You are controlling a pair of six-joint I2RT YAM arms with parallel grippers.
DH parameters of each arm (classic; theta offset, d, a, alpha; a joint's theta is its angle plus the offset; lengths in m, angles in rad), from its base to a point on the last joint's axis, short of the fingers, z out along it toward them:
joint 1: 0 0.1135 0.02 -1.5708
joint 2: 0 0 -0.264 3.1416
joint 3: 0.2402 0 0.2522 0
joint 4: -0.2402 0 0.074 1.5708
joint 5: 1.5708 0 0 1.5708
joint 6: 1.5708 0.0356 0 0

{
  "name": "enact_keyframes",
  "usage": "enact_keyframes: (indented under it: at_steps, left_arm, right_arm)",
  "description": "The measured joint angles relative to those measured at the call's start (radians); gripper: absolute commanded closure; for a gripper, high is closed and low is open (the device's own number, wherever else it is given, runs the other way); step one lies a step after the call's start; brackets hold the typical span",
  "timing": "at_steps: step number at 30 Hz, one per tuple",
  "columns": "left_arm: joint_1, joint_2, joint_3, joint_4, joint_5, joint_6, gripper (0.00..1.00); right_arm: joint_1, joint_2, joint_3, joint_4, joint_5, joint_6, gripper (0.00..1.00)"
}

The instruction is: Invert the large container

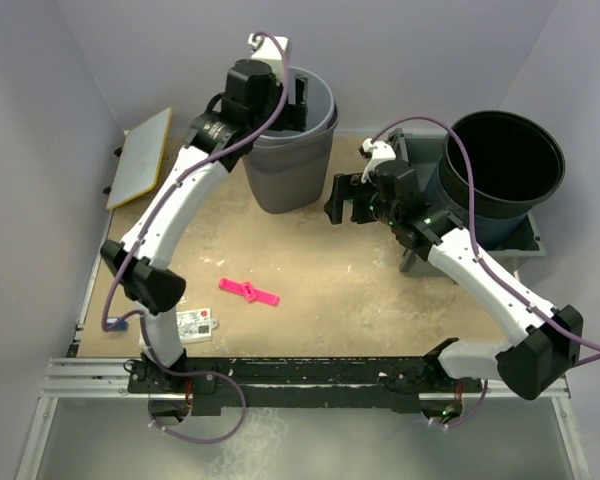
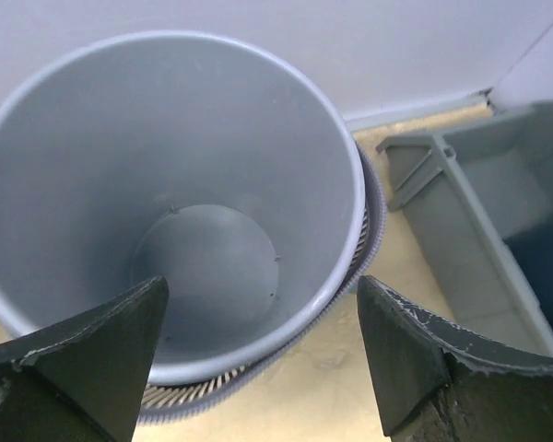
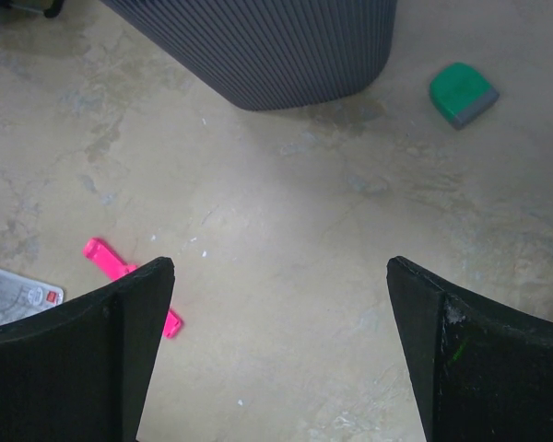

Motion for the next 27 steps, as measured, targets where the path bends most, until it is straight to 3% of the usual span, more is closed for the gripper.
enact_keyframes:
  at_steps: [9, 13, 20, 27]
  left_arm:
    - [0.000, 0.164, 0.076, -0.005, 0.149, 0.088, 0.20]
    - [0.000, 0.187, 0.076, 0.010, 0.200, 0.087, 0.27]
    - [0.000, 0.233, 0.081, 0.032, 0.214, 0.074, 0.52]
    - [-0.014, 0.240, 0.083, 0.062, 0.215, 0.060, 0.87]
  right_arm:
    - [0.000, -0.124, -0.171, -0.041, 0.007, 0.011, 0.00]
    - [0.000, -0.167, -0.219, -0.068, 0.013, 0.013, 0.00]
    - [0.000, -0.167, -0.227, -0.087, 0.017, 0.019, 0.00]
    - [0.000, -0.167, -0.227, -0.087, 0.027, 0.019, 0.00]
